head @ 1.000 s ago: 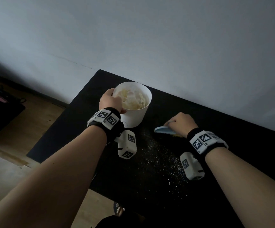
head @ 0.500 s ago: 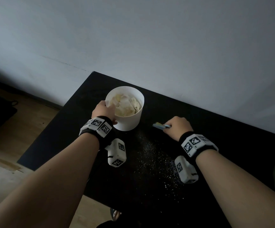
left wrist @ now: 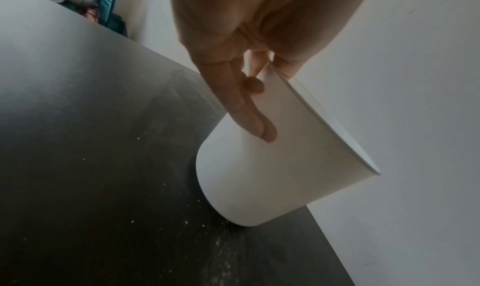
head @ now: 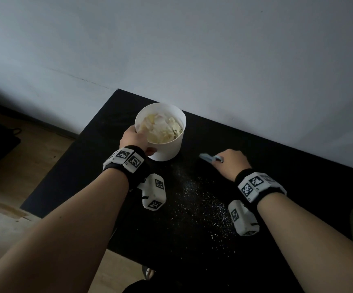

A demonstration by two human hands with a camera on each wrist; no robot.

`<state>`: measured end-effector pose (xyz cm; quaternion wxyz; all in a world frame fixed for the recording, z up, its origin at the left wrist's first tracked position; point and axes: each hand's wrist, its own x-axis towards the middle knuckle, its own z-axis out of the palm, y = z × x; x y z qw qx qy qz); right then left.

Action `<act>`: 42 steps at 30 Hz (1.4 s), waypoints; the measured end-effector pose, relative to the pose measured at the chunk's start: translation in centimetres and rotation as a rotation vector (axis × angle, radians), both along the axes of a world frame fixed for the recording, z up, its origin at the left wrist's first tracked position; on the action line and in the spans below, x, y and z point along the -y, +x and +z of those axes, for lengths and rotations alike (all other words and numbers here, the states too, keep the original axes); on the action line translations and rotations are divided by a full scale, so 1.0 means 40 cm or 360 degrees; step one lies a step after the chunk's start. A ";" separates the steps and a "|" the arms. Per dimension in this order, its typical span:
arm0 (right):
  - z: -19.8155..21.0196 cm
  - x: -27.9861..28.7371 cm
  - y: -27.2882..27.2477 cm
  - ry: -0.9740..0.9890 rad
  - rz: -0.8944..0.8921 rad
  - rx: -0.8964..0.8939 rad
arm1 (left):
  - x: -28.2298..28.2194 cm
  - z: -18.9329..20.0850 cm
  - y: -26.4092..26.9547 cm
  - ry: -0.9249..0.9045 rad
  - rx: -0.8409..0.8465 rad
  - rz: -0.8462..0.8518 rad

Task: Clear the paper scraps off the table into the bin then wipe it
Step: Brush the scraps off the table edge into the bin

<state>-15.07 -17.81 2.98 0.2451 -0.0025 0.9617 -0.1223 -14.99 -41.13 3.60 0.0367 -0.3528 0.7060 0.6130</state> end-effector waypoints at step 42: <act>0.034 0.114 0.250 -0.0378 0.0750 0.0006 | 0.059 0.049 0.538 -0.0246 0.0077 0.0593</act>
